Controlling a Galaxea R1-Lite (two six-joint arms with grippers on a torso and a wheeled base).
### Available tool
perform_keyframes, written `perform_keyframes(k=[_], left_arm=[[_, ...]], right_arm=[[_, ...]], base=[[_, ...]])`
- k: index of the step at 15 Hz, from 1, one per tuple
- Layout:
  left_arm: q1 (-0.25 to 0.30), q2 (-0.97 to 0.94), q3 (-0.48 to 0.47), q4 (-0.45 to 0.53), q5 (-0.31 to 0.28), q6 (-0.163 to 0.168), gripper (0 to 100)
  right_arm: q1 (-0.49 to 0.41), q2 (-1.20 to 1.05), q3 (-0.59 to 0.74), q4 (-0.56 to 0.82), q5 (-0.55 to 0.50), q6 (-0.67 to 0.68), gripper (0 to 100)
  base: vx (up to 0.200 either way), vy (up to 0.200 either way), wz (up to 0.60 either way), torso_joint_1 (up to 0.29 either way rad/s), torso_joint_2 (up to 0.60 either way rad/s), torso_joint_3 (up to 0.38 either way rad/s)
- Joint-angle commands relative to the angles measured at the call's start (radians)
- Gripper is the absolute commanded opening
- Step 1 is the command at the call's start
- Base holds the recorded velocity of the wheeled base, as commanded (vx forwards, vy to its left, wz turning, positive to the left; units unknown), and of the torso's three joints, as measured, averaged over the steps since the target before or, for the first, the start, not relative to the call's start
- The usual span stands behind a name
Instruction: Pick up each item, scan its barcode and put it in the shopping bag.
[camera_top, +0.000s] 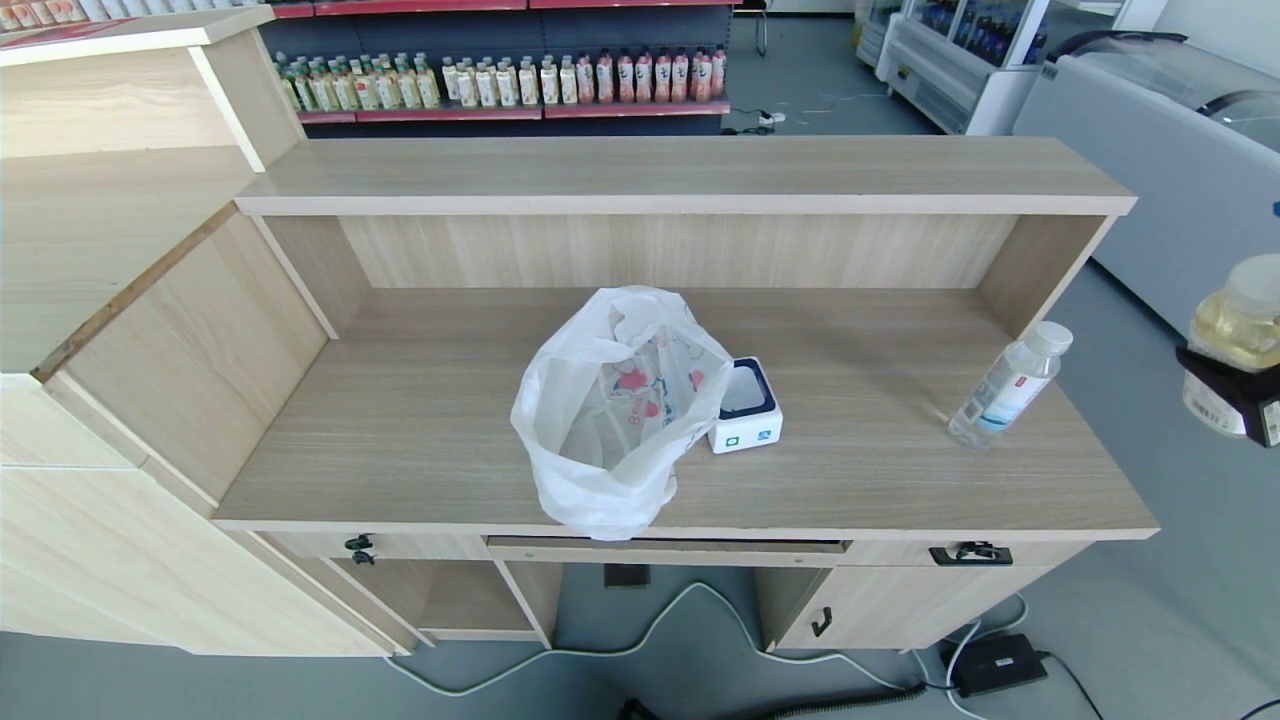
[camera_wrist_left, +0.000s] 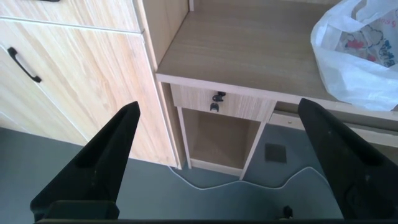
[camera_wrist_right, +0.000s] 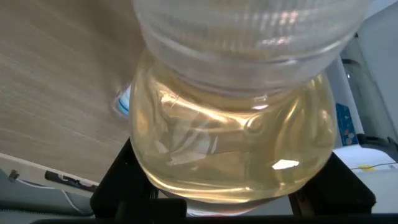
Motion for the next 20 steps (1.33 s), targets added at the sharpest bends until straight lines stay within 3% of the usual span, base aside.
perform_keyframes(k=[1,7,11,13,20], left_arm=[[-0.002,0.000,0.000,0.000,0.000,-0.001,100],[0.000,0.000,0.000,0.000,0.000,-0.001,100],[0.000,0.000,0.000,0.000,0.000,-0.001,100],[0.000,0.000,0.000,0.000,0.000,-0.001,100],[0.000,0.000,0.000,0.000,0.001,-0.001,100]], right_arm=[[0.002,0.013,0.000,-0.003,0.011,-0.004,0],[0.132,0.144,-0.028,-0.125,0.036,-0.082,0],[0.215,0.243,-0.028,-0.194,0.082,-0.125,0],[0.255,0.371,-0.030,-0.320,0.206,-0.180,0],[0.295,0.532,-0.063,-0.532,0.277,-0.237,0]], base=[[0.000,0.000,0.60,0.007,0.01,0.007],[0.000,0.000,0.60,0.002,0.00,0.002],[0.000,0.000,0.00,0.000,0.00,0.000],[0.000,0.000,0.00,0.000,0.00,0.000],[0.000,0.000,0.00,0.000,0.00,0.000]])
